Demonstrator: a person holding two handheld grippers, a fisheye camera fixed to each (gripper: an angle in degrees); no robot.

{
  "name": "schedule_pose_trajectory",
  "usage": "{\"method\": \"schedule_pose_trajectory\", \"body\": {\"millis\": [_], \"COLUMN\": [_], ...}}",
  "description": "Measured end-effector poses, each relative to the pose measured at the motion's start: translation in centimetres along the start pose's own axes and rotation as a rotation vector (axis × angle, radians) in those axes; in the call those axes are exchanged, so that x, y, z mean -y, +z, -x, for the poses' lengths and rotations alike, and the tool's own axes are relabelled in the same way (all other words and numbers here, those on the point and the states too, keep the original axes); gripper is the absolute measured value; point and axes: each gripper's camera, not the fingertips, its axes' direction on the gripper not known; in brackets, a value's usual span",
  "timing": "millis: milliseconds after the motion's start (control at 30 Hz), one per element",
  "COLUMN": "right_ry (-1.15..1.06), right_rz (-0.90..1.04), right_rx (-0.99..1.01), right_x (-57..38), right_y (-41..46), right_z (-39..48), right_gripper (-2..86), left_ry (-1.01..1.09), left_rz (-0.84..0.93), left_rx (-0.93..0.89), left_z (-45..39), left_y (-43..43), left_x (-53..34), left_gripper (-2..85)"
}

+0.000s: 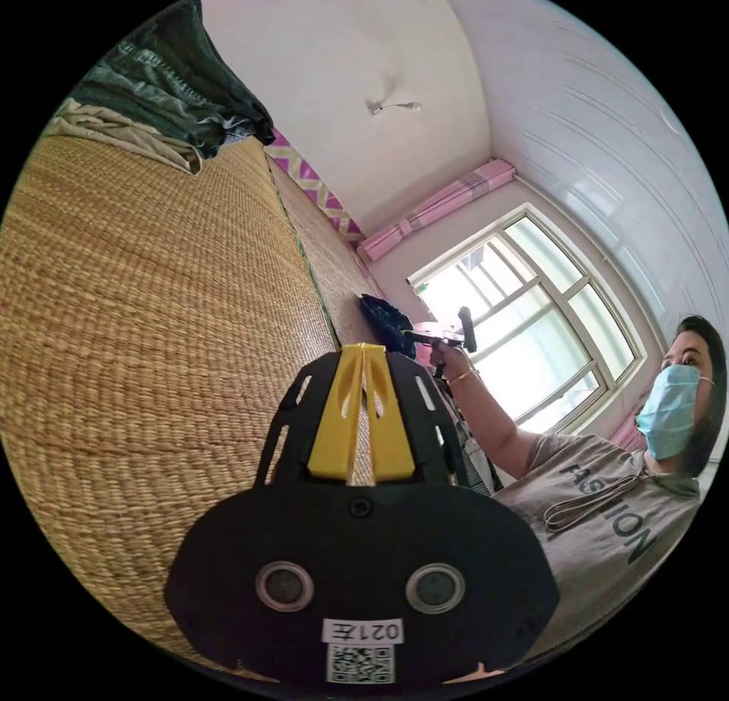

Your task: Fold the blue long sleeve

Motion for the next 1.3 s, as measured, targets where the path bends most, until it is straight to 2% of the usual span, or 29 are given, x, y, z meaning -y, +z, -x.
{"method": "schedule_pose_trajectory", "body": {"millis": [200,300,400,633,767,900,1033,1200,1233,1300], "right_ry": [-0.256,-0.338,-0.354,-0.325,-0.245,-0.265,-0.324,-0.346,-0.334,-0.219], "right_rz": [-0.047,-0.055,-0.067,-0.072,-0.121,-0.157,-0.125,-0.113,-0.121,-0.152], "right_rx": [0.194,0.220,0.271,0.408,0.635,0.525,0.505,0.229,0.248,0.406], "right_x": [2.4,0.9,-1.8,-7.0,-9.1,-10.6,-12.0,-14.3,-14.6,-15.3], "right_y": [0.1,0.7,0.8,2.8,4.2,6.0,8.5,14.3,14.7,15.7], "right_z": [15.6,19.6,19.4,15.0,11.4,11.7,13.9,17.5,17.2,13.7], "right_gripper": [4.1,4.1,4.3,5.5,6.6,9.4,10.1,0.0,-0.3,-0.8], "left_ry": [-0.017,-0.026,0.014,-0.027,-0.115,-0.131,-0.042,0.069,0.092,0.123], "left_rz": [0.003,-0.020,0.022,0.147,0.170,0.162,0.204,0.234,0.249,0.273], "left_rx": [-0.049,-0.044,-0.023,-0.167,-0.125,-0.039,0.067,0.146,0.158,0.191], "left_z": [-0.3,-0.8,-2.7,-7.5,-8.7,-11.3,-16.4,-22.1,-23.4,-25.2], "left_y": [-1.3,-2.4,-2.6,1.2,2.2,1.9,2.0,2.9,3.3,3.8], "left_x": [1.4,2.0,2.8,2.4,1.9,2.0,2.4,2.3,2.4,2.6], "left_gripper": [-1.0,-1.0,-1.0,-0.8,-0.1,4.6,8.6,8.5,8.5,8.4]}}
